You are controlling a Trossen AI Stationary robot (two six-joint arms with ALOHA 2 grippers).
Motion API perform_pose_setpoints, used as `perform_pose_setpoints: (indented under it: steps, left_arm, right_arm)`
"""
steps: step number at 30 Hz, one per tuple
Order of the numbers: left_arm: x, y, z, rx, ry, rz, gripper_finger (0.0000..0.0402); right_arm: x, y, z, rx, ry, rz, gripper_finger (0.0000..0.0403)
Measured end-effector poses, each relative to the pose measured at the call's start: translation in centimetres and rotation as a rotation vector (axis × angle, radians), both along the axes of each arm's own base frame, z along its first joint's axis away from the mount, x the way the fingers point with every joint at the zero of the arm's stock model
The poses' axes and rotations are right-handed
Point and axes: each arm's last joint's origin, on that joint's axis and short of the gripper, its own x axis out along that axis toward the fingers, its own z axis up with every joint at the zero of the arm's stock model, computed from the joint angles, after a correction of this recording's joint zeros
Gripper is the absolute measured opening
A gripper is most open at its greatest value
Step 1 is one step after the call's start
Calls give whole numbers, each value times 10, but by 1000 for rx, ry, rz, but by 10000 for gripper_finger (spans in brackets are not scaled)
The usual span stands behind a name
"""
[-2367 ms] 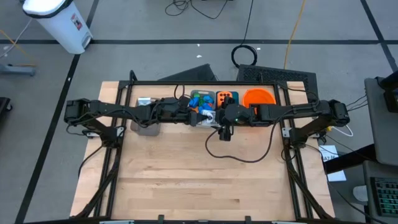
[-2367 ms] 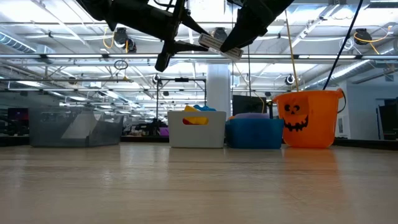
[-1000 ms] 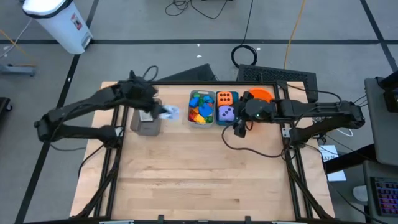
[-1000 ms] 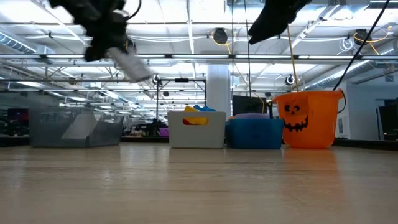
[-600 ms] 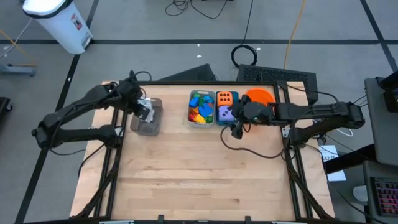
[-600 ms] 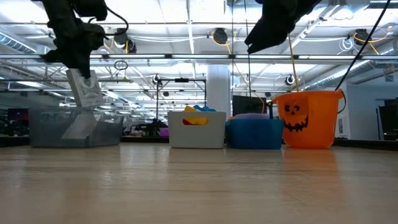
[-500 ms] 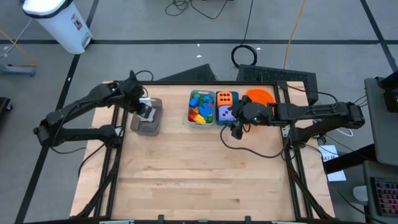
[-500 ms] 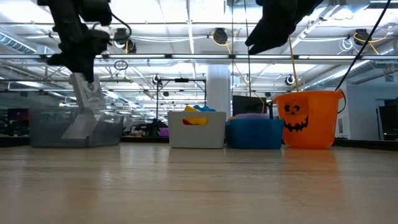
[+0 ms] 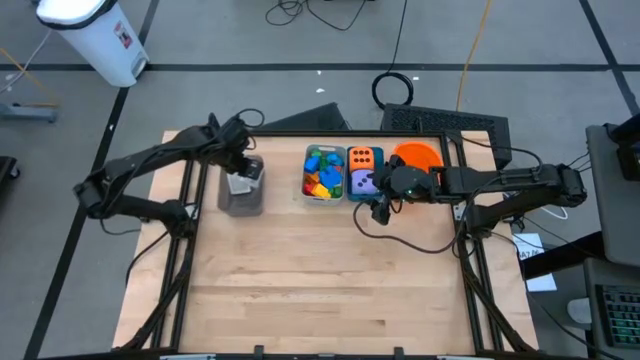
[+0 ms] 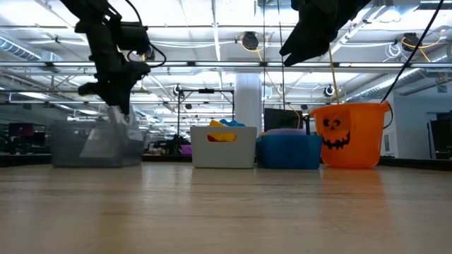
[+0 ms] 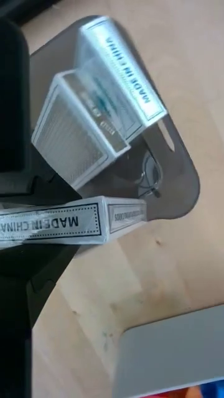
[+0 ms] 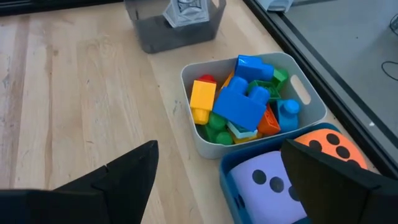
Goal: Pick & Place Toys
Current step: Put the black deck of cards into the black bin
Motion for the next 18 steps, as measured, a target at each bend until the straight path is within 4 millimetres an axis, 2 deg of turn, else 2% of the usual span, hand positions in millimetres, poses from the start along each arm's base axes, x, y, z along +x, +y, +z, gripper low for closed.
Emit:
perform_pose_setpoints:
  steps: [7,18]
  left_arm:
    - [-1,8,-9,-31,42,36,78]
    - [-3,13,-9,-24,27,71,79]
  right_arm:
    - [0,0,0,-11,5,7,329]
    - [0,0,0,-23,12,15,329]
